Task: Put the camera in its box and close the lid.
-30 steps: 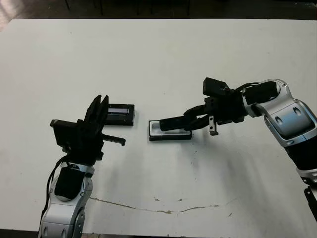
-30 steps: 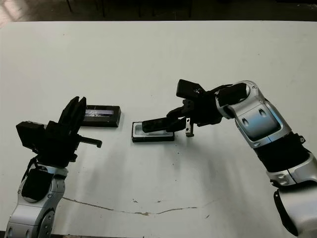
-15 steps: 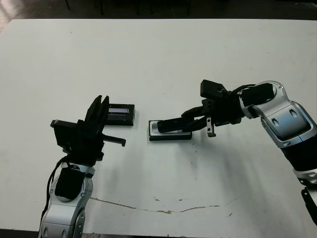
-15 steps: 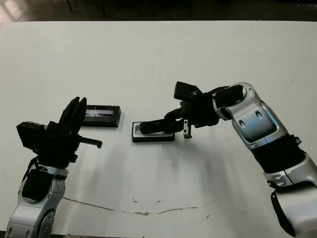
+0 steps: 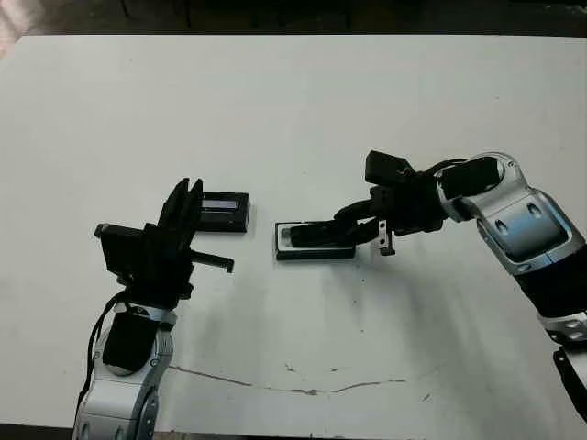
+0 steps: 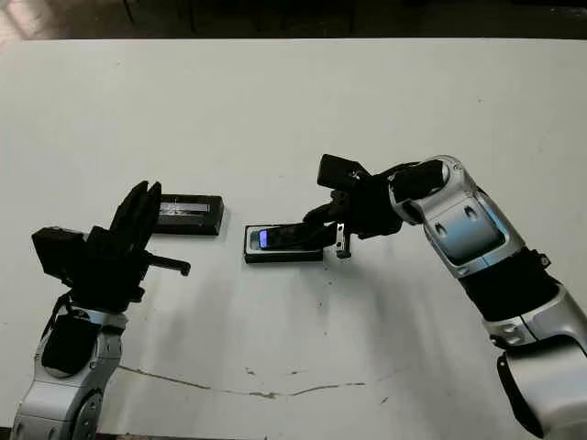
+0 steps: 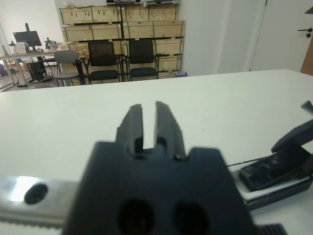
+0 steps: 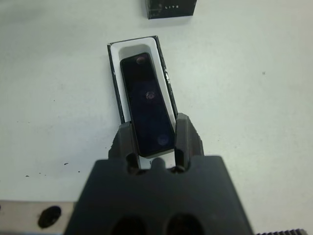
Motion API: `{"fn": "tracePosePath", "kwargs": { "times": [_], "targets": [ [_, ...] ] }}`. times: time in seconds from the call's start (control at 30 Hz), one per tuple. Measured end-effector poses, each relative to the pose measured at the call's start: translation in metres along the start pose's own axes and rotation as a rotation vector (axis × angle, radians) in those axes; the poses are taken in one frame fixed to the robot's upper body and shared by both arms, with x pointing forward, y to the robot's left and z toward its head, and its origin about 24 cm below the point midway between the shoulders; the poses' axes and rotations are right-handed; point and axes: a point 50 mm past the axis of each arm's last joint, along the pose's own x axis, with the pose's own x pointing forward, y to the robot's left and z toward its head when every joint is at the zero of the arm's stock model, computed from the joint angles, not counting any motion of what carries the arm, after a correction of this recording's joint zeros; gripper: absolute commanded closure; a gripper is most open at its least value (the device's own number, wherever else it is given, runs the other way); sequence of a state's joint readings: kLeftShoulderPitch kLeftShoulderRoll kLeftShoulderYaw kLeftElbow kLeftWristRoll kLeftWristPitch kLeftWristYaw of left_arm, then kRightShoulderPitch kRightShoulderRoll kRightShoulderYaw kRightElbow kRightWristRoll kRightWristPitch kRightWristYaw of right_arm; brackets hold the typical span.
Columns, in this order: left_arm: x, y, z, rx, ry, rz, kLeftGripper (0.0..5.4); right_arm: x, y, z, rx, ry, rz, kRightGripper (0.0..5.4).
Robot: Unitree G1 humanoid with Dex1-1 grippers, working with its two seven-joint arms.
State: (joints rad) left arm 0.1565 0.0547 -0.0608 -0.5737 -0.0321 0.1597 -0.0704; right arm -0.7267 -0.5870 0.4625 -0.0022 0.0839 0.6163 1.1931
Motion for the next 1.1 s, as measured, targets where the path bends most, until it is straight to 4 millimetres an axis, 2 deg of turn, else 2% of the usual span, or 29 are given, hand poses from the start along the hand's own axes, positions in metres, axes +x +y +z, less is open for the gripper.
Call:
{"fn": "tracePosePath", "kwargs": {
  "times": [1.1],
  "targets": [
    [0.0,-0.004,0.0,-0.014,-0.005,-0.002,5.4,0.013,0.008,0.019,-0.078,0.066,-0.014,5.33]
  ]
}}
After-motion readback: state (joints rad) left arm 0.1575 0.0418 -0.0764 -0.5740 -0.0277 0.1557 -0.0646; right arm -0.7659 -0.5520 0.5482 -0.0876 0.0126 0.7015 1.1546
